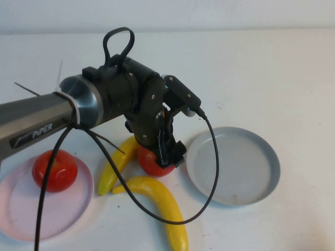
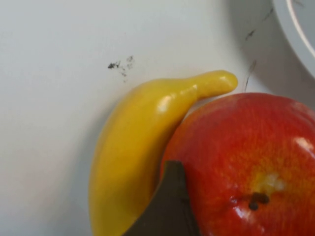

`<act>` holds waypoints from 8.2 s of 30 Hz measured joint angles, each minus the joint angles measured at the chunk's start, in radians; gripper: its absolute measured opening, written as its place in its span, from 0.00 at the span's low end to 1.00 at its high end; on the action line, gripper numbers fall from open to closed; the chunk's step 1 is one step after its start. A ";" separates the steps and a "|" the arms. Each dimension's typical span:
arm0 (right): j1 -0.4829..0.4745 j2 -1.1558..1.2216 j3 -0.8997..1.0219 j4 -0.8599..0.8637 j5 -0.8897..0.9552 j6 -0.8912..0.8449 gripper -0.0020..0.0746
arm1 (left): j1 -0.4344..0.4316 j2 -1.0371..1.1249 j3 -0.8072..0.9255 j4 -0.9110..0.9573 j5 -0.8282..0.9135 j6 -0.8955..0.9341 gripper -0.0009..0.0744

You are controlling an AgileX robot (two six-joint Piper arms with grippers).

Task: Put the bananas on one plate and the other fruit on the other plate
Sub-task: Put one type of fruit in the left plate, then put another type of fruit in the right plate

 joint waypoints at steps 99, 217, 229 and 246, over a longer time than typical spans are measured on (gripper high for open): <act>0.000 0.000 0.000 0.000 0.000 0.000 0.00 | 0.431 -1.442 0.868 0.029 0.000 -0.350 0.02; 0.455 1.306 -1.009 0.362 0.562 -0.374 0.00 | 0.535 -1.908 1.467 0.009 -0.482 -0.358 0.02; 0.737 1.742 -1.401 0.248 0.688 -0.393 0.32 | 0.535 -1.908 1.467 0.009 -0.482 -0.358 0.02; 0.792 2.115 -1.753 0.032 0.736 -0.224 0.52 | 0.535 -1.908 1.467 0.009 -0.482 -0.358 0.02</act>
